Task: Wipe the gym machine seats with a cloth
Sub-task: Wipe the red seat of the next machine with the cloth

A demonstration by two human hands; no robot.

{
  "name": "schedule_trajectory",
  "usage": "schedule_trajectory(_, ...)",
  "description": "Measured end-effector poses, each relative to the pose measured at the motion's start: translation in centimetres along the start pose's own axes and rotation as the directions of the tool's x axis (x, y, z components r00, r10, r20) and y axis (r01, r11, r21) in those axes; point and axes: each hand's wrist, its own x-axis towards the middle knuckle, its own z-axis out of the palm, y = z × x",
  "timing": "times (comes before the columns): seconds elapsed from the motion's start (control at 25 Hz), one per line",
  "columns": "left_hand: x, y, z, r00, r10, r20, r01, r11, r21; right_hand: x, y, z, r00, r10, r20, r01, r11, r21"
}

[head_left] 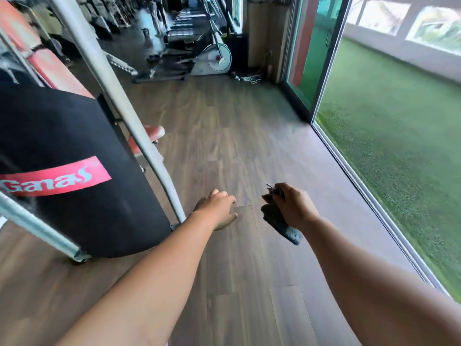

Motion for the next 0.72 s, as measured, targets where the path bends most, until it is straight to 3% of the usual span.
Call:
schedule_trajectory(0.16, 12.2, -1.6, -2.7, 1.000, 0.009, 0.000, -0.009, 1.000, 0.018, 12.2, 1.7, -0.3, 1.000, 0.016, 0.008, -0.016, 1.000, 0.021)
schedule_trajectory(0.36, 26.3, -3.5, -5.8, 0.997, -0.078, -0.025, 0.077, 0.996, -0.045, 28.9, 3.1, -1.5, 0.997, -0.057, 0.052, 0.058, 0.998, -0.020)
schedule_trajectory(0.72, 46.8, -11.9, -12.4, 0.968, -0.245, -0.062, 0.237, 0.965, -0.111, 56.8, -2.2, 0.3, 0.956, -0.210, 0.203, 0.223, 0.974, -0.042)
